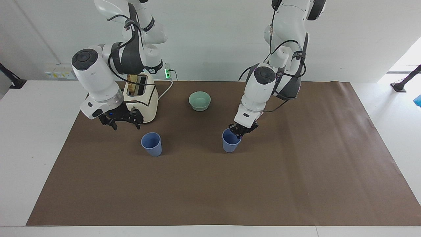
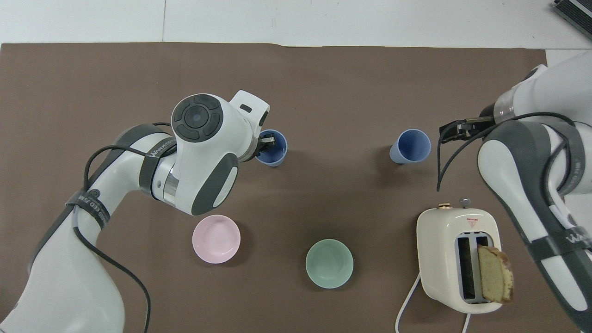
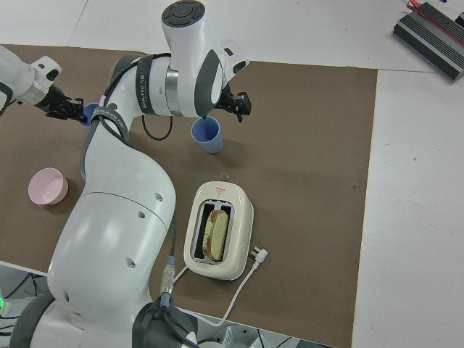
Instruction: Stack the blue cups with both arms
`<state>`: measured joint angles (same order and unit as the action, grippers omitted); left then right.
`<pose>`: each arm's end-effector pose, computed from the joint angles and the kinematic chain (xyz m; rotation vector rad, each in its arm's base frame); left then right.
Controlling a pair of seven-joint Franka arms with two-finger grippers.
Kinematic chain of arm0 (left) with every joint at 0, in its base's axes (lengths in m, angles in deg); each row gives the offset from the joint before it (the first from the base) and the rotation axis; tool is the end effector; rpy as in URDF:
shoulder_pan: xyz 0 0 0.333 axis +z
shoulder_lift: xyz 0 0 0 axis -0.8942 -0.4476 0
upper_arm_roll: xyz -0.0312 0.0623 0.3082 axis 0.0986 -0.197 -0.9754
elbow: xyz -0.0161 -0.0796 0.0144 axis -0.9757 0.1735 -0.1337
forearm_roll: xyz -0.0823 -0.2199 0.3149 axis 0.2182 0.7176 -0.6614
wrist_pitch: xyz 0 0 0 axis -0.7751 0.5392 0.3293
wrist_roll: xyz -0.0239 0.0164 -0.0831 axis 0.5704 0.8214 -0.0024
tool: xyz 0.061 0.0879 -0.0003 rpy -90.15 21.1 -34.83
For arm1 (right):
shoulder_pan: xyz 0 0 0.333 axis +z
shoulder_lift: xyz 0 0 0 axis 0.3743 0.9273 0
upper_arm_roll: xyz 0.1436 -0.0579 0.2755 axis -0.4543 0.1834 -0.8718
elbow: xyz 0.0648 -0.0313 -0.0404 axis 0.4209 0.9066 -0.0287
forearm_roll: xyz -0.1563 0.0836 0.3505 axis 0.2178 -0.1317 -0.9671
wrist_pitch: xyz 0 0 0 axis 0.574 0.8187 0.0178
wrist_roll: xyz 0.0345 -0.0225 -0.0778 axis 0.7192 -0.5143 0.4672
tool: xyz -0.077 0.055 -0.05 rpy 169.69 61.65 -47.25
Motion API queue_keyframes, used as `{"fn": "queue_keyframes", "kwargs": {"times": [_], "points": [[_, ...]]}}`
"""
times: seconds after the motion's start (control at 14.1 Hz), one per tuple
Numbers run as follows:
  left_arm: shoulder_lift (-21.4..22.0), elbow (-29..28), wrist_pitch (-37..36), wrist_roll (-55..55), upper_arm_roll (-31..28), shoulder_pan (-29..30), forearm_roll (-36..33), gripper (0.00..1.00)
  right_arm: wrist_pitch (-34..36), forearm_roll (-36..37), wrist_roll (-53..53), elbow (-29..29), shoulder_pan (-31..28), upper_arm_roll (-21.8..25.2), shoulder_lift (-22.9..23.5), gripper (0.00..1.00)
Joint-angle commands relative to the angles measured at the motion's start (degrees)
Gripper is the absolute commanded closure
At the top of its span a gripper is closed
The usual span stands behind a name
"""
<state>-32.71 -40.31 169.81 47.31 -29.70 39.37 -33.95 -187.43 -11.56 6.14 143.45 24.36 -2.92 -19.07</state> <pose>0.5668 -0.3423 0.3966 2.9896 0.2876 0.0779 0.6159 0.0225 0.4713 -3.1248 -0.0286 -0.0215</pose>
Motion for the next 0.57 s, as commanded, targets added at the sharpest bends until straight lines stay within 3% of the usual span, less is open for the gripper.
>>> {"fn": "queue_keyframes", "kwargs": {"times": [0.0, 0.43, 0.5], "points": [[-1.3, 0.0, 2.0, -1.0, -0.8, -1.9, -0.7, 1.00, -1.7, -0.9, 1.7, 1.6, -0.2, 0.0, -0.4, 0.00], [-1.9, -0.2, 2.4, -0.5, -0.8, -1.8, -0.7, 1.00, -3.4, -0.8, 1.8, 2.5, 0.1, -0.1, 0.9, 0.00], [-1.9, -0.2, 2.1, -0.3, -0.8, -1.7, -0.7, 0.70, -5.1, -0.9, 1.8, 2.7, 1.3, 0.0, 1.6, 0.00]]}}
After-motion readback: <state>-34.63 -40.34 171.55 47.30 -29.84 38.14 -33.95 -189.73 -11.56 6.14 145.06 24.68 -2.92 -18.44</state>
